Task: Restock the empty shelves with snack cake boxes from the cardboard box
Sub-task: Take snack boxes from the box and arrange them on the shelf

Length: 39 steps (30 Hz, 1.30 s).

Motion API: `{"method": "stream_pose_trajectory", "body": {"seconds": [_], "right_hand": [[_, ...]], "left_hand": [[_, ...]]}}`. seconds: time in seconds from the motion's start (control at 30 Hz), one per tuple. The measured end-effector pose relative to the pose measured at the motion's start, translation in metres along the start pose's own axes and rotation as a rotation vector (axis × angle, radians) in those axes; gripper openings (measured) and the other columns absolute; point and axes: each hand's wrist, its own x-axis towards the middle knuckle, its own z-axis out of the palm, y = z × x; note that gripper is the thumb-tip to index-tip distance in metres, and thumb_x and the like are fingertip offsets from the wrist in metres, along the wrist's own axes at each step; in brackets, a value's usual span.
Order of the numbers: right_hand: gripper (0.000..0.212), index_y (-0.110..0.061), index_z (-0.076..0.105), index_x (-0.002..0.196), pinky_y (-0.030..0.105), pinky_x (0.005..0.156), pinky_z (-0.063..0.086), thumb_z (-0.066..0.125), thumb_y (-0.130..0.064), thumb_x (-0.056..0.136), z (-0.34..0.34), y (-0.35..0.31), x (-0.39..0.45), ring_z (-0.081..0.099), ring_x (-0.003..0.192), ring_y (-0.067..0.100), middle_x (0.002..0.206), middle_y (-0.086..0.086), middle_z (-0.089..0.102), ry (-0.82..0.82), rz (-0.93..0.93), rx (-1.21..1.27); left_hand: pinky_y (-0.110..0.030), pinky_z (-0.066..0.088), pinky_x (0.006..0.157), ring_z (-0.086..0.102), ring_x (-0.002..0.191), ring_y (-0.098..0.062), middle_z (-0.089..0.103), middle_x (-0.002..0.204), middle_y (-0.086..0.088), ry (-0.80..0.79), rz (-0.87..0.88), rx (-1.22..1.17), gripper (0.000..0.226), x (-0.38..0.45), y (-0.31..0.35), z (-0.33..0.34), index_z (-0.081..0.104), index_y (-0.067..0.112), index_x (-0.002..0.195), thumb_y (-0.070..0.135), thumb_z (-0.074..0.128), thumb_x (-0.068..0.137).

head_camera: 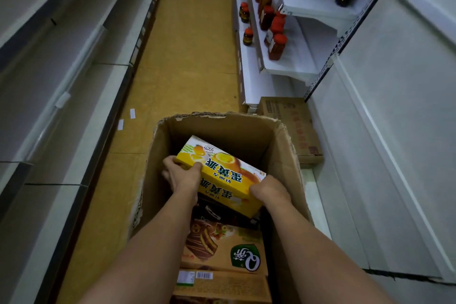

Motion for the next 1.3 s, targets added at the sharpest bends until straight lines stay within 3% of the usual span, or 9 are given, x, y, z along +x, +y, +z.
{"method": "stream_pose_trajectory", "body": {"seconds": [0.17,0.4,0.5,0.63,0.8,0.93,1.0,1.13,1.3], "right_hand": [[0.058,-0.017,0.038,0.140,0.043,0.101,0.038,0.050,-0.048,0.092,-0.011,-0.002,-0.029,0.039,0.130,0.031,0.142,0.011,0.040,0.091,-0.212,-0.213],[0.088,-0.011,0.050,0.135,0.043,0.101,0.044,0.049,-0.076,0.077,-0.031,-0.001,-0.065,0.057,0.116,0.029,0.132,0.010,0.057,-0.173,-0.166,0.310],[0.081,-0.004,0.058,0.126,0.039,0.096,0.047,0.052,-0.070,0.080,-0.034,0.003,-0.080,0.062,0.107,0.031,0.122,0.013,0.063,-0.284,-0.098,0.560],[0.067,-0.005,0.061,0.111,0.042,0.093,0.050,0.042,-0.065,0.089,-0.033,-0.001,-0.101,0.064,0.097,0.031,0.104,0.013,0.067,-0.217,-0.070,0.756],[0.049,-0.013,0.057,0.122,0.044,0.084,0.053,0.044,-0.052,0.096,-0.034,-0.013,-0.121,0.065,0.098,0.032,0.111,0.015,0.067,-0.284,-0.124,1.110],[0.083,-0.024,0.022,0.151,0.050,0.109,0.034,0.057,-0.058,0.084,-0.060,-0.005,-0.120,0.039,0.135,0.030,0.151,0.006,0.036,0.059,-0.383,0.579],[0.084,-0.026,0.029,0.148,0.049,0.110,0.032,0.049,-0.072,0.080,-0.072,-0.002,-0.131,0.040,0.135,0.026,0.148,0.002,0.041,0.116,-0.511,0.258],[0.055,-0.015,0.064,0.105,0.035,0.089,0.048,0.050,-0.065,0.085,-0.078,-0.010,-0.162,0.063,0.095,0.019,0.103,0.005,0.069,-0.231,-0.553,0.499],[0.050,-0.015,0.063,0.081,0.036,0.081,0.048,0.054,-0.064,0.083,-0.055,-0.021,-0.177,0.065,0.086,0.025,0.091,0.010,0.070,-0.196,-0.533,0.620]], "left_hand": [[-0.047,0.055,0.081,0.056,0.099,-0.029,0.051,0.122,-0.005,-0.183,0.063,0.051,0.048,-0.023,0.022,-0.025,0.046,0.032,0.108,0.009,0.072,0.075],[-0.039,0.053,0.076,0.064,0.091,-0.028,0.065,0.109,-0.010,-0.442,-0.017,0.016,0.036,-0.078,0.042,-0.058,0.056,0.019,0.109,-0.002,0.062,0.079],[-0.040,0.051,0.084,0.062,0.097,-0.026,0.059,0.124,-0.008,-0.449,-0.014,-0.026,0.056,-0.094,0.044,-0.065,0.048,0.021,0.132,0.000,0.062,0.082],[-0.048,0.043,0.103,0.049,0.125,-0.031,0.031,0.153,-0.007,-0.363,0.014,-0.043,0.087,-0.114,0.044,-0.069,0.014,0.029,0.151,0.031,0.070,0.085],[-0.045,0.048,0.098,0.057,0.116,-0.026,0.049,0.139,-0.006,-0.386,0.195,0.213,0.085,-0.135,0.056,-0.085,0.030,0.028,0.148,0.060,0.066,0.078],[-0.033,0.050,0.083,0.057,0.103,-0.019,0.053,0.130,-0.005,-0.537,0.233,0.397,0.073,-0.145,0.074,-0.121,0.031,0.030,0.147,0.048,0.064,0.085],[-0.036,0.052,0.083,0.061,0.101,-0.020,0.058,0.125,-0.004,-0.598,0.187,0.375,0.065,-0.150,0.077,-0.140,0.035,0.031,0.146,0.043,0.063,0.088],[-0.040,0.056,0.081,0.067,0.097,-0.026,0.064,0.121,-0.008,-0.636,0.078,0.216,0.057,-0.161,0.072,-0.164,0.042,0.036,0.139,0.041,0.064,0.087],[-0.033,0.044,0.091,0.053,0.112,-0.018,0.053,0.135,-0.003,-0.347,0.247,0.324,0.061,-0.170,0.050,-0.180,0.047,0.026,0.138,0.050,0.063,0.085]]}}
